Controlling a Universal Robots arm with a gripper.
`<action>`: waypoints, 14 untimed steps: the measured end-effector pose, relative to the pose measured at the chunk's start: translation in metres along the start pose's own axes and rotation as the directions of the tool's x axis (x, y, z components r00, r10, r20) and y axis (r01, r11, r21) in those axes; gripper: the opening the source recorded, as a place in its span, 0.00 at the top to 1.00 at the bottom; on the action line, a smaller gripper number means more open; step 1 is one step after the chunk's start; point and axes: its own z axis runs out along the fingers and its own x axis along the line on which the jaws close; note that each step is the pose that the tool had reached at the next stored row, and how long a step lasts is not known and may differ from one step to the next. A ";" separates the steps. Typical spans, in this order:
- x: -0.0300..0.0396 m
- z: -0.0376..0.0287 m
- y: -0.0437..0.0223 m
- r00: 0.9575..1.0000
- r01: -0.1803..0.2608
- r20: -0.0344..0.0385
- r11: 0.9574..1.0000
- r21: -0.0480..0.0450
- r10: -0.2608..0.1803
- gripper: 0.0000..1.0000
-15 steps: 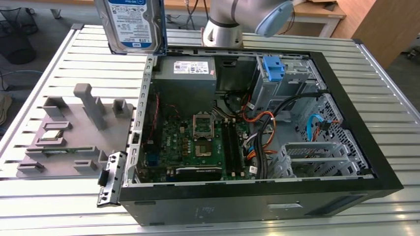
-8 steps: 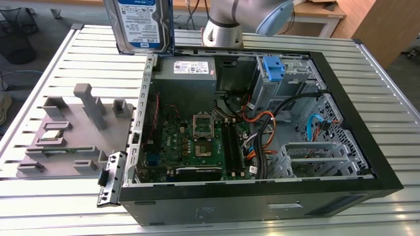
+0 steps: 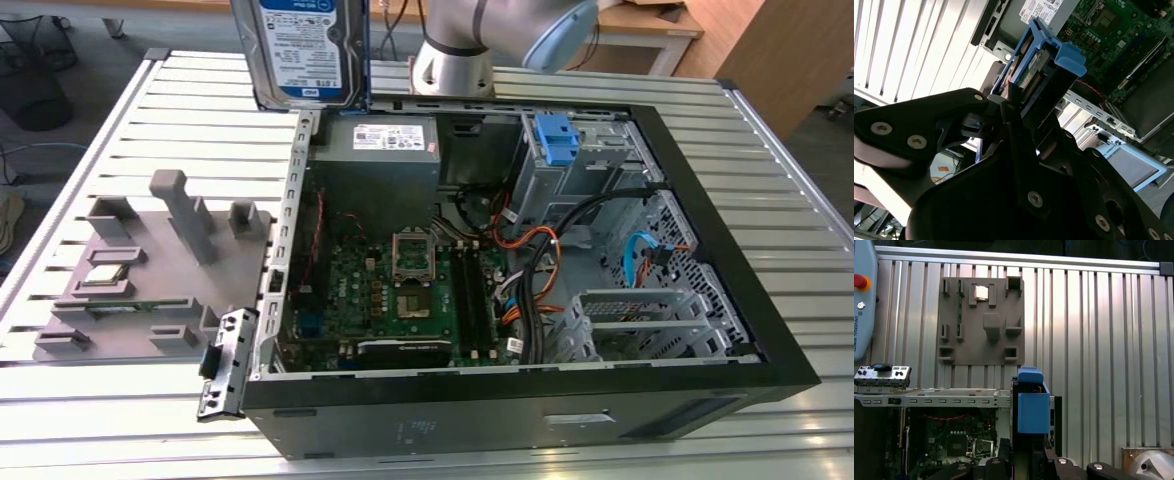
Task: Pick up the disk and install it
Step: 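Pick up the disk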
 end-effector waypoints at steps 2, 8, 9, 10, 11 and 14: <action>0.0000 -0.0002 -0.0038 1.000 0.000 0.000 1.000 0.000 0.000 0.65; 0.0001 -0.0010 -0.0155 1.000 0.000 0.000 1.000 0.000 0.000 0.65; 0.0001 -0.0012 -0.0176 1.000 0.000 0.000 1.000 0.000 0.000 0.65; 0.0001 -0.0013 -0.0195 1.000 0.000 0.000 1.000 0.000 0.000 0.65; 0.0001 -0.0014 -0.0213 1.000 0.000 0.000 1.000 0.000 0.000 0.65; 0.0001 -0.0018 -0.0269 1.000 0.000 0.000 1.000 0.000 0.000 0.65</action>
